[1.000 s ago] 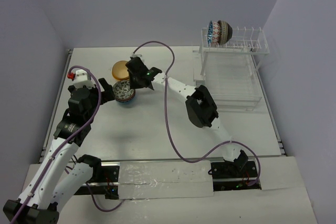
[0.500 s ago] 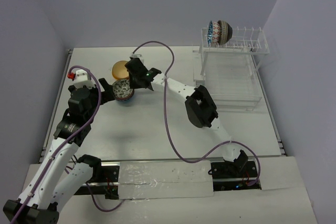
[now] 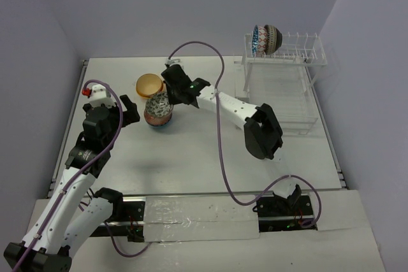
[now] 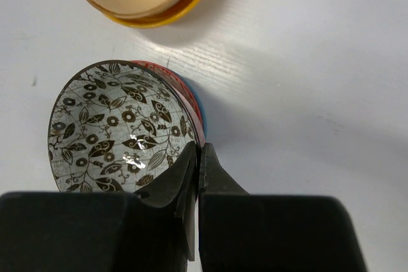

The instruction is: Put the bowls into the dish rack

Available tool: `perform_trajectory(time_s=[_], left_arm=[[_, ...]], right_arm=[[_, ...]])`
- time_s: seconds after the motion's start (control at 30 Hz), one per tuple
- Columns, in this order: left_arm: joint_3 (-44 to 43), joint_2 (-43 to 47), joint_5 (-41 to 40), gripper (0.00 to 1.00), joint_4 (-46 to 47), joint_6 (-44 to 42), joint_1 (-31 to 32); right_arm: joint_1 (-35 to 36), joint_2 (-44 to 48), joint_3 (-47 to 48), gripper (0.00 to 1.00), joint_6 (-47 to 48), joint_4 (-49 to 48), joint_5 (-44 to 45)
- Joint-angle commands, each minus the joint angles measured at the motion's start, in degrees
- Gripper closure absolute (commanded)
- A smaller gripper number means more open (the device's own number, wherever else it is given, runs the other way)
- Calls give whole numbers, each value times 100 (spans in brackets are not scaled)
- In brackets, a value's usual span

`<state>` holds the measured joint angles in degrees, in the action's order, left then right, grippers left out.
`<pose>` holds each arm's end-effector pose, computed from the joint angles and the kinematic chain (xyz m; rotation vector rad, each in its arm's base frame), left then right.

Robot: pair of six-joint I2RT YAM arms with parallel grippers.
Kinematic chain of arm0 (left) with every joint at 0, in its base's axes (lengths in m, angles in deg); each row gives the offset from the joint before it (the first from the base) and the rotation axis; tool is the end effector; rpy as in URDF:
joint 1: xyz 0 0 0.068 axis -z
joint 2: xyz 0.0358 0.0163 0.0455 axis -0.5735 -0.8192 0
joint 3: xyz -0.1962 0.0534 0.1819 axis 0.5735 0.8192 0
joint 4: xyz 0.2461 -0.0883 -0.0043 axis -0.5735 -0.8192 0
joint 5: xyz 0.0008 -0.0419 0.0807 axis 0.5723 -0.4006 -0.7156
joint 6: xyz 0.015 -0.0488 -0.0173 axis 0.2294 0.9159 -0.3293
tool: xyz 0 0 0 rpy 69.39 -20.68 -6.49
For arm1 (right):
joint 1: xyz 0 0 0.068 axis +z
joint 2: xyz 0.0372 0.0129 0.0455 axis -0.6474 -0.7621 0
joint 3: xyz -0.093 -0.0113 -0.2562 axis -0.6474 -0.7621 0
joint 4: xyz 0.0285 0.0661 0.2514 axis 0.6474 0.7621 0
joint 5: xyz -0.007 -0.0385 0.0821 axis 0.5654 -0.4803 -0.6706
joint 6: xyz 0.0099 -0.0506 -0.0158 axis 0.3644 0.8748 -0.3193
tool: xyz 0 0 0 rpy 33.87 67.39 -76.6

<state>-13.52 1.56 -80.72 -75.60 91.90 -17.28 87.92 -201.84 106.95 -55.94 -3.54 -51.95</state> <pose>0.1672 -0.0413 0.3215 -0.2745 1.8208 -0.1644 0.3468 0.3680 0.2524 -0.3678 2.3084 0.3790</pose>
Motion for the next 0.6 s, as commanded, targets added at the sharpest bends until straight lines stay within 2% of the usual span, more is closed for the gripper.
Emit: perform_trajectory(time_s=[0.0,0.27,0.4,0.5,0.57], left_arm=[[67,32,66,1,188,16,21],[58,49,31,1,179,8,21],[49,58,39,1,162,8,21],[40,75,22,1,144,-1,21],[40,84,13,1,144,-1,21]], right_arm=[[-134,896,-29,100,225,-359,54],[-520,1853,-100,100,795,-289,132],[-1125,2671,136,100,1235,-78,475],[-1538,3092,400,100,1675,63,1019],[-1741,3373,436,100,2044,63,1704]])
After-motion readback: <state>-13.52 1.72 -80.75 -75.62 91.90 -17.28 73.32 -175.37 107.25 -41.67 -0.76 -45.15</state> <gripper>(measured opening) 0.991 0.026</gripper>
